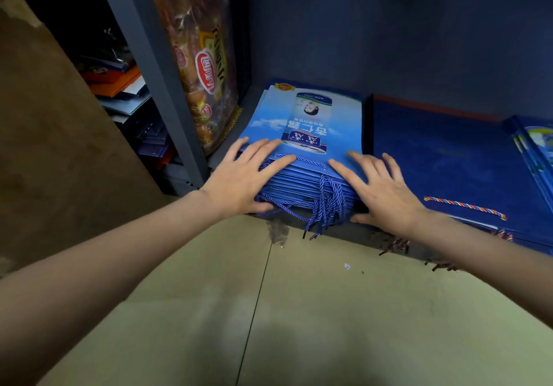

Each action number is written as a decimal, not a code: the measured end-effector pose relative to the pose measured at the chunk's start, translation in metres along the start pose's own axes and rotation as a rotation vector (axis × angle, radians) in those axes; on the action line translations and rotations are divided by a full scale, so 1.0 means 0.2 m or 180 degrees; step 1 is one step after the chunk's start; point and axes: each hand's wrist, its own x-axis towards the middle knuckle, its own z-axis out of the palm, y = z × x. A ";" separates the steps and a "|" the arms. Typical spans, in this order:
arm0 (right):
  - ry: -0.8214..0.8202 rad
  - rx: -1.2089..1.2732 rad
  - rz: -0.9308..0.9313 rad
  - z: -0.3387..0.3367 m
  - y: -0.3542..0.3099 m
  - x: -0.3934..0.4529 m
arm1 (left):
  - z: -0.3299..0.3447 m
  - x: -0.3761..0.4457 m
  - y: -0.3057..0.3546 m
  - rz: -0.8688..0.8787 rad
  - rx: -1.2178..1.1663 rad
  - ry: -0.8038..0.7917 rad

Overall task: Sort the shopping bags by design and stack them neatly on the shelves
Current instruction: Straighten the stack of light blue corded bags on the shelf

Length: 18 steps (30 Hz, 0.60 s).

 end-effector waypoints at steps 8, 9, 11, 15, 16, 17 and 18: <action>0.0402 0.0199 0.0222 0.07 -0.03 0.05 | 0.01 0.14 0.04 -0.0449 0.0705 -0.0598; 0.0440 0.0108 0.0205 0.06 -0.02 0.06 | 0.01 0.15 0.03 -0.0486 0.0658 -0.0609; 0.0361 -0.0015 0.0205 0.04 -0.02 0.07 | 0.00 0.15 0.02 -0.0558 0.0490 -0.0665; -0.0108 0.0070 0.0034 -0.03 0.00 0.08 | -0.05 0.16 -0.02 -0.0338 0.0109 -0.0845; -0.0203 0.0099 -0.0014 -0.04 0.01 0.09 | -0.07 0.17 -0.04 -0.0328 -0.0028 -0.0895; -0.0268 0.0104 -0.0047 -0.05 0.02 0.10 | -0.09 0.18 -0.06 -0.0371 -0.0155 -0.0952; -0.0335 0.0092 -0.0039 -0.06 0.03 0.12 | -0.10 0.19 -0.08 -0.0441 -0.0252 -0.1020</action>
